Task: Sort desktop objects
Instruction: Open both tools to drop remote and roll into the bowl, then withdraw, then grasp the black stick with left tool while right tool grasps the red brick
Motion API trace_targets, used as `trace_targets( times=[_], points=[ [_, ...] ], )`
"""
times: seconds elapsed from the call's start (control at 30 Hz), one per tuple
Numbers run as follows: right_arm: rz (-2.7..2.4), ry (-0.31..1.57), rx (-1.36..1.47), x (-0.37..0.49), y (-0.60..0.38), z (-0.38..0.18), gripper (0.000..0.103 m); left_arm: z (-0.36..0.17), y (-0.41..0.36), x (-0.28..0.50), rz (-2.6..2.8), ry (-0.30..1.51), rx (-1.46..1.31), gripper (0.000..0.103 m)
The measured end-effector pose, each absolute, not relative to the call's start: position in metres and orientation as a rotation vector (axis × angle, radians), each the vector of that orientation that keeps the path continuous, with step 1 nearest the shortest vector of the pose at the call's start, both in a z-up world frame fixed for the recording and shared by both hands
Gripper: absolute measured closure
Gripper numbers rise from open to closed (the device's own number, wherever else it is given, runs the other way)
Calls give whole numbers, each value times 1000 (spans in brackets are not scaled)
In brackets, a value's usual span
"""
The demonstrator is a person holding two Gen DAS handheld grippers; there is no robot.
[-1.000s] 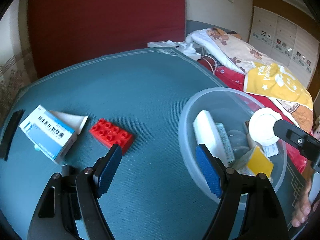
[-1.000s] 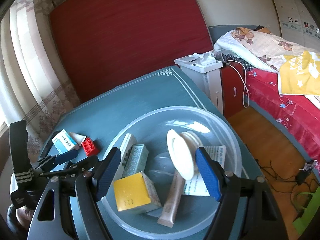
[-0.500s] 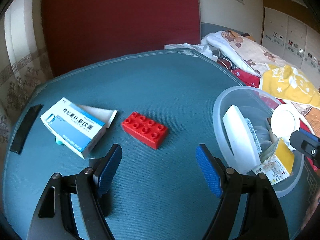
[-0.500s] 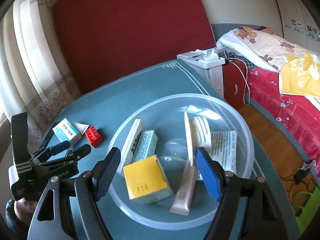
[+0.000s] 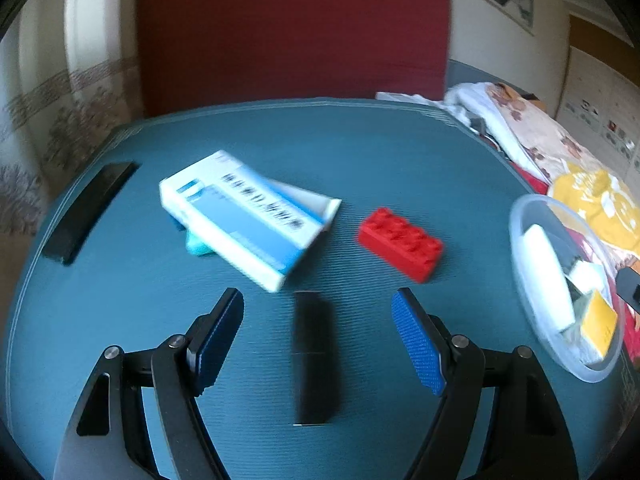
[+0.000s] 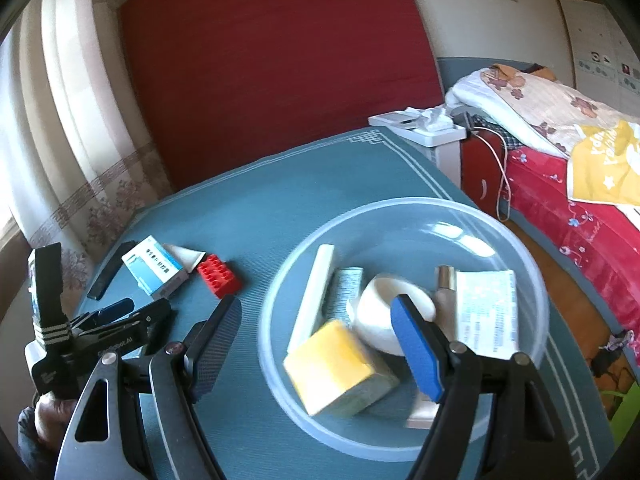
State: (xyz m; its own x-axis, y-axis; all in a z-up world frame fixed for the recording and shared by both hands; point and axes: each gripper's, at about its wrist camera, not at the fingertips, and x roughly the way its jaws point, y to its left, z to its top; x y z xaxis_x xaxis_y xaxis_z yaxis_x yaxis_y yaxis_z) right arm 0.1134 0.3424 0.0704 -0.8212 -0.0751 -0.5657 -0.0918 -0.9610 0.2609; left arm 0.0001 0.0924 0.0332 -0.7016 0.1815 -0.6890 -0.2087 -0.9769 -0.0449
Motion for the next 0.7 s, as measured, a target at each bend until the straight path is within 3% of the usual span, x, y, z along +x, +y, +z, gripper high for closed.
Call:
trace_targets(
  times=[0.7],
  points=[
    [3037,349,-979,84,298,74,23,14,76,0,2705,52,-1164,23]
  ],
)
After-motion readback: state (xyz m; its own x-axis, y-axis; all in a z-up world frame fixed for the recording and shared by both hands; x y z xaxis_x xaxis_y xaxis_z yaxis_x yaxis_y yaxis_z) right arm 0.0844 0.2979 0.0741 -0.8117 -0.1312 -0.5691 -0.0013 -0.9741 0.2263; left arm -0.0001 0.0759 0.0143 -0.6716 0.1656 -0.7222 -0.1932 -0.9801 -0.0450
